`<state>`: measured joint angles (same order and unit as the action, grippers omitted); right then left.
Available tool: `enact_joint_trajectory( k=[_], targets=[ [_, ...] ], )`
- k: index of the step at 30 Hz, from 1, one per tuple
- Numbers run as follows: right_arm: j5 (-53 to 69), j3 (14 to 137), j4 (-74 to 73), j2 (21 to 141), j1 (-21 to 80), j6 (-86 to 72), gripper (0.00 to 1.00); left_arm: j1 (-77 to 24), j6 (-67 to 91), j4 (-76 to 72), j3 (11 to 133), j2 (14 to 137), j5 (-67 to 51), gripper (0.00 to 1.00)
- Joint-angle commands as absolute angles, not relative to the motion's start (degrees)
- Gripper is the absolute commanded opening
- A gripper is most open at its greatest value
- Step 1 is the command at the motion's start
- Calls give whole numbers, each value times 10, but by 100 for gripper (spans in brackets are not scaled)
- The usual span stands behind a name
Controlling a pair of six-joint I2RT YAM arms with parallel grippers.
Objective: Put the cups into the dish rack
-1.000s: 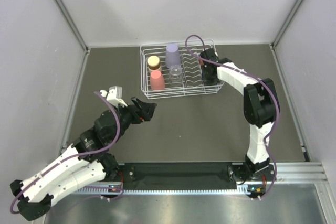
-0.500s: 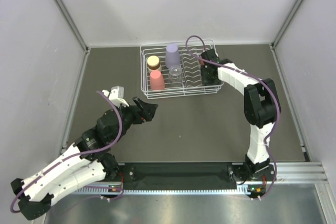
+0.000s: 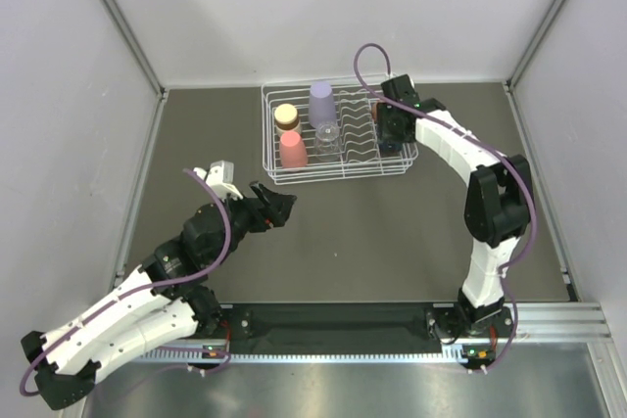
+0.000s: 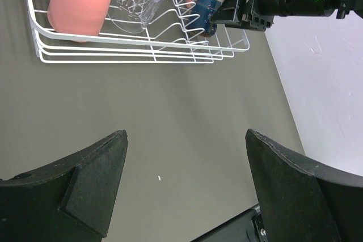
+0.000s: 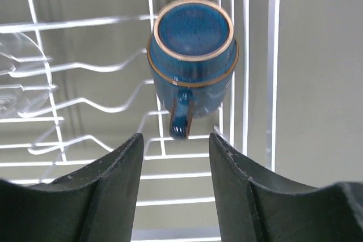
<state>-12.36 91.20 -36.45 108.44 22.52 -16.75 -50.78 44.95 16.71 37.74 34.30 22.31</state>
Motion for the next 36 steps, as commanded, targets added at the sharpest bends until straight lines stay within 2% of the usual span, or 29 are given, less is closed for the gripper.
enact_joint_trajectory(
  k=[1,24,36],
  targets=[
    [-129,951,-359,1100,215,-180,49,-510,450,138,374,345,222,90],
    [-161,981,-369,1150,215,-203,33,-510,441,138,374,344,229,90],
    [-165,976,-375,1158,216,-211,28,-509,445,135,373,347,226,90]
  ],
)
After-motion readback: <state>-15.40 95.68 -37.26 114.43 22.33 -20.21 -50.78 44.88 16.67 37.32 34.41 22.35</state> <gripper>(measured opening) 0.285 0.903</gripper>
